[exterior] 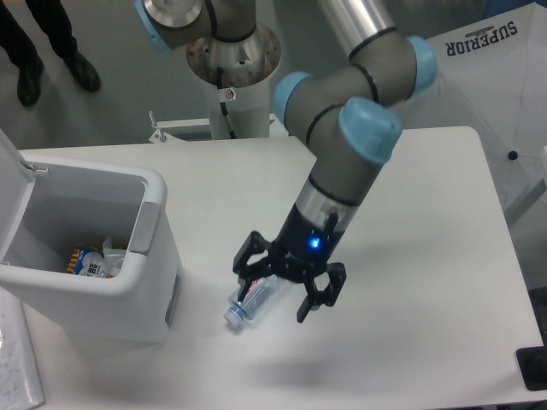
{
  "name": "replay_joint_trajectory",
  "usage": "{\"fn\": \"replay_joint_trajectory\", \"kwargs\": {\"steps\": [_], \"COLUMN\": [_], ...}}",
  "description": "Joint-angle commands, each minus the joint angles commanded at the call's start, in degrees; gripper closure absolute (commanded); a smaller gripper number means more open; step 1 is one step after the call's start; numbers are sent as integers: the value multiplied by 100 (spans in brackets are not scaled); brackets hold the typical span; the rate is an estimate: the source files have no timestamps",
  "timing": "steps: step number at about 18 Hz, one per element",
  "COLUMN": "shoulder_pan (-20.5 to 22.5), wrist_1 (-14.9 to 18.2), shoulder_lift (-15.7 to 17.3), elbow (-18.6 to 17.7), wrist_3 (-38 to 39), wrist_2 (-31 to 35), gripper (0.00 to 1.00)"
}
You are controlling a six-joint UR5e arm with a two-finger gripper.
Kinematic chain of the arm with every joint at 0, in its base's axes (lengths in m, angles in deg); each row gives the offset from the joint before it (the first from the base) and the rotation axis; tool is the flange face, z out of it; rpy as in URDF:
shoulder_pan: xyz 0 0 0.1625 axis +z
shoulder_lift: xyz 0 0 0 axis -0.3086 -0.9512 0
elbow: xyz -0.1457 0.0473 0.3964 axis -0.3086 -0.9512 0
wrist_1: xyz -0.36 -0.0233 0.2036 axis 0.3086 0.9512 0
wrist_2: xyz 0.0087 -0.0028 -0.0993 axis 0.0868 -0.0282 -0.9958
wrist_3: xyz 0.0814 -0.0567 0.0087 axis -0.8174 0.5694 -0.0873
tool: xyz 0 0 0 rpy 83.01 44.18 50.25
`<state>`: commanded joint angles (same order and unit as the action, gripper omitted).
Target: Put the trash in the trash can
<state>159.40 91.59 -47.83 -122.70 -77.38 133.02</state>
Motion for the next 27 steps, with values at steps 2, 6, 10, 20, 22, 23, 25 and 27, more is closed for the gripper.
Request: {"fn": "replay_joint_trajectory", "kwargs": {"steps": [2,6,10,20,22,23,25,27], "shoulder_pan": [-141,-404,-642,-932,-1037,-1055,-1073,-1152], "wrist_1": [457,1195,1566,1716,1690,1681,1663,1654], "shoulder_lift": [-193,-449,-677,-827,-906,-950,-1011,-1090], "elbow": [272,616,818,827,836,845,854,854], "wrist_3": [0,0,-70,-369,-378,-378,-378,-369], "wrist_2": [290,730,1222,2092,2364,2453,2620,2725], "gripper": [0,0,0,0,0,0,0,0]}}
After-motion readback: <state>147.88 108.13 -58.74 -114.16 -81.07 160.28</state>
